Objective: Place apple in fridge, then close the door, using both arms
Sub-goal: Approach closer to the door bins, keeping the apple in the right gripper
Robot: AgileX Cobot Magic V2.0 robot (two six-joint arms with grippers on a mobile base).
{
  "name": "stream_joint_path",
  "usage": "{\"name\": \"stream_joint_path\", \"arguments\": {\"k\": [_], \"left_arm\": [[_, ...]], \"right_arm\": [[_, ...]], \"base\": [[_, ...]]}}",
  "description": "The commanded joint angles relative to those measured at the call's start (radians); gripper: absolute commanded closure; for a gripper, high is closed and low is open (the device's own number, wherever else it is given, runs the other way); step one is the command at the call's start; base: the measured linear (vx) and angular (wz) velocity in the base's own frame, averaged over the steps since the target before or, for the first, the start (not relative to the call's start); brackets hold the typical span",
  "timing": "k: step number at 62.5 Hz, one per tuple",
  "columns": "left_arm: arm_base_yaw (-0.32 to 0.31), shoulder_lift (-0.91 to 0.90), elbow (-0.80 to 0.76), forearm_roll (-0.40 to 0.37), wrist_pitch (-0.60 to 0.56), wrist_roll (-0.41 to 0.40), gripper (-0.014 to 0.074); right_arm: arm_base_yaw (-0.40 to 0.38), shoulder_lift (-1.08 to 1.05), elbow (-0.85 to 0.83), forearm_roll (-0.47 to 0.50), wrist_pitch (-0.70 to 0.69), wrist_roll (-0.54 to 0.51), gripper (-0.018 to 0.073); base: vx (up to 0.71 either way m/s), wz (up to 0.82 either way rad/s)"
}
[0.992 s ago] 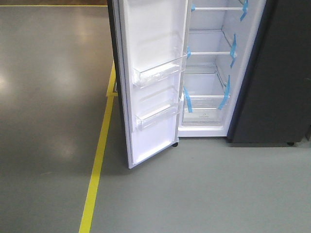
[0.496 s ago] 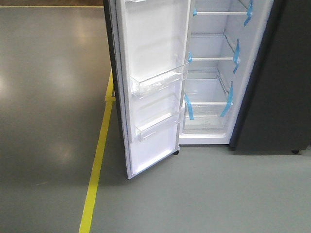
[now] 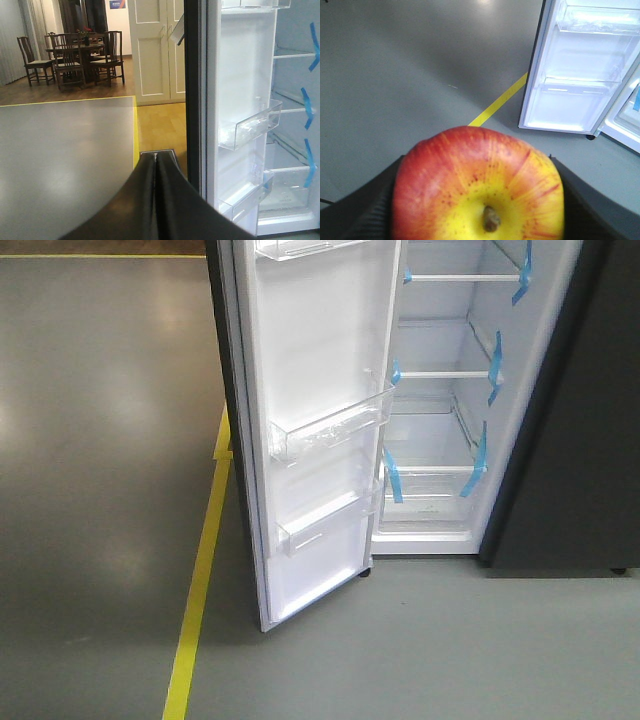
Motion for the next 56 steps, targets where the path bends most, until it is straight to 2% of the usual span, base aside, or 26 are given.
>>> {"name": "stream_joint_path", "arguments": {"k": [1, 56], "left_arm": [[0.0, -0.016, 0.021, -0.002, -0.07, -0.008, 0.0603], [0.0, -0.016, 0.021, -0.002, -0.07, -0.008, 0.0603]], "right_arm": [[0.001, 0.013, -0.027, 0.017, -0.067, -0.008, 0.0204], [0.001, 0.013, -0.027, 0.017, -0.065, -0.008, 0.0204]], "base": [[0.12, 0.0], [0.11, 0.01]]}}
